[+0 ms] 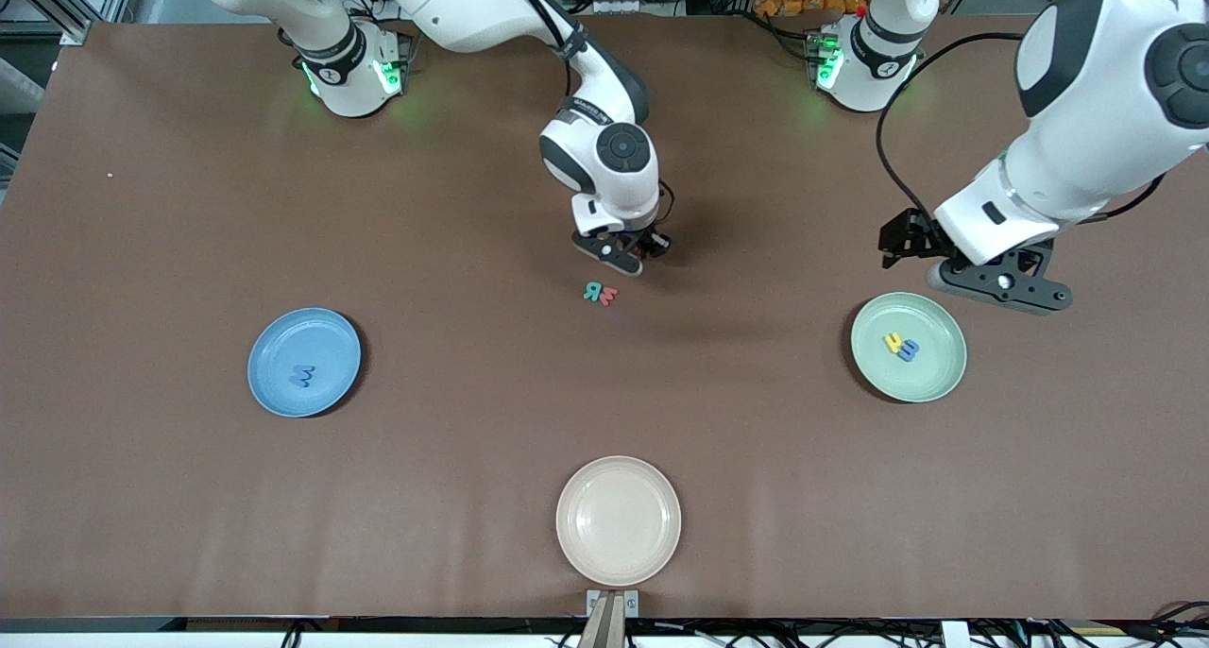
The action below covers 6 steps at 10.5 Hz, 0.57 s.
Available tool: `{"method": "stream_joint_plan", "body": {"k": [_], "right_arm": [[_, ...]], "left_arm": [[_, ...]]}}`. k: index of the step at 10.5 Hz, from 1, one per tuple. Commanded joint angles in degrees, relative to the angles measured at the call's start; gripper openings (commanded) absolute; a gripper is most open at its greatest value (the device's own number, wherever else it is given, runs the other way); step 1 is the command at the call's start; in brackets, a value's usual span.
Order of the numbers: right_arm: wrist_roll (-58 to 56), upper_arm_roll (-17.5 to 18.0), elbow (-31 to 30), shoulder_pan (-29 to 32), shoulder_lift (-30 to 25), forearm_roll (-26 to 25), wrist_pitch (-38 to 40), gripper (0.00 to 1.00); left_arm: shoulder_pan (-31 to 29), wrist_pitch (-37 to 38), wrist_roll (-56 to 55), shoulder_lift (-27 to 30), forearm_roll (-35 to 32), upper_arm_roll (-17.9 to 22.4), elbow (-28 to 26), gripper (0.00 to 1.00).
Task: Sort uppercase to blue plate, lowercase to green plate
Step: 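Grasp the pink Q with the right gripper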
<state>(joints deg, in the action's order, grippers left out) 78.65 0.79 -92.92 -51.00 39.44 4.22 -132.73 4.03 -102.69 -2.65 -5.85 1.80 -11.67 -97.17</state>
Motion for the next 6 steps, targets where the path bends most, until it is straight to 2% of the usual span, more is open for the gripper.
{"method": "stream_joint_plan", "body": {"k": [1, 4, 6], "right_arm": [[-8.4, -1.0, -0.9, 4.3, -5.5, 0.0, 6.8, 0.00], [-23.9, -1.1, -1.0, 13.3, -9.9, 0.0, 16.9, 0.00], [-34.5, -1.2, -2.3, 19.3, -11.8, -0.3, 18.8, 0.00]], "left_arm": [[2.2, 0.5, -8.1, -1.3, 1.3, 0.2, 0.9, 1.00], [6.9, -2.2, -23.9, -4.4, 1.3, 0.2, 0.8, 1.00], [12.5, -5.1, -35.5, -6.5, 0.7, 0.3, 0.8, 1.00]]}}
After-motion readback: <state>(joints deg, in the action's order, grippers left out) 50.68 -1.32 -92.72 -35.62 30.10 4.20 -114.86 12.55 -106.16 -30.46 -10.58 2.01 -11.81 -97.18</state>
